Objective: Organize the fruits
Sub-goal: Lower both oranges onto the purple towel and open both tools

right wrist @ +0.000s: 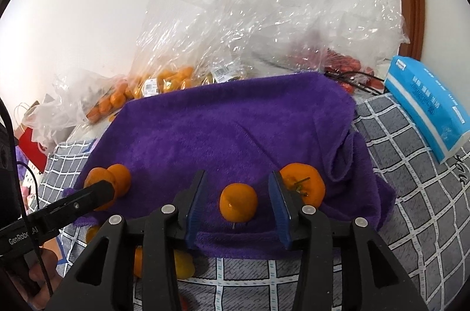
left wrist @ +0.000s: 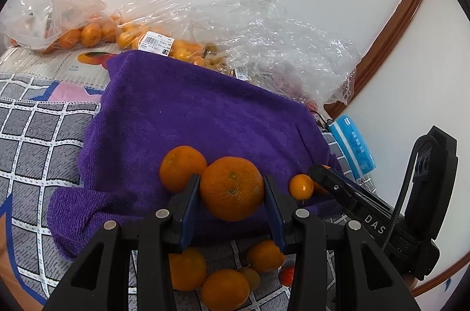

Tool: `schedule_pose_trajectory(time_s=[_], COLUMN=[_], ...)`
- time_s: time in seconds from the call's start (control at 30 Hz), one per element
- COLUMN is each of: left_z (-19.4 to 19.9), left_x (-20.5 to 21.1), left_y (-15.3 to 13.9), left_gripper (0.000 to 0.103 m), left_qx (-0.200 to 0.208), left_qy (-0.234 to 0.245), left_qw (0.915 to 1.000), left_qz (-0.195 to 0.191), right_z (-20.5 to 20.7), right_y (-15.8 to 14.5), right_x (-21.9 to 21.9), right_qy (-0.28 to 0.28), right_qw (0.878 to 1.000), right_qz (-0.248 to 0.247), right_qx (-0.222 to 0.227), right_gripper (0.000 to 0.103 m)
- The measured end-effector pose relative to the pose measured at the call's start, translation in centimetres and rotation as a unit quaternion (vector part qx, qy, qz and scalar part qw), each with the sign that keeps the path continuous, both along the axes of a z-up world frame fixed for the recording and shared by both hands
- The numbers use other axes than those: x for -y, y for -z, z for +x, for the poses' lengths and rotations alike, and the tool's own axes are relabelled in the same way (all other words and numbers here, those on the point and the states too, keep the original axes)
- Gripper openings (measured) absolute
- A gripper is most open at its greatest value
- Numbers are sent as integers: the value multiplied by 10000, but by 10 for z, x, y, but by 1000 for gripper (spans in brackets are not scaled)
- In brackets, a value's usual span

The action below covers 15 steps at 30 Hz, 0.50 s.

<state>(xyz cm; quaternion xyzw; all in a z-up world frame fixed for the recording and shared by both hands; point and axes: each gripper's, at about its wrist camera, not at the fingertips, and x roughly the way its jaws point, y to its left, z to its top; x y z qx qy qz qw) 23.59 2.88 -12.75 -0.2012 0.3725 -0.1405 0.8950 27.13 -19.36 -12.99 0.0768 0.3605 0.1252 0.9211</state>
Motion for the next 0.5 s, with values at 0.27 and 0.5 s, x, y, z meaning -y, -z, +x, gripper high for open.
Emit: schedule_pose_trajectory(time_s=[0.27, 0.5], left_z=[-1, -2], left_x=[6, 17], left_y=[0, 1], left_gripper=[40, 40], left_qx=[106, 221], left_qy=[-72, -134], left_qw=[9997, 9984], left_qz=[213, 502], right_z=[-2, -1], right_y=[-6, -9], right_x=[13, 23], right_qy=[330, 511], right_qw=[9992, 9977], right_qz=[170, 398], right_qx=[125, 188], right_gripper=[47, 47])
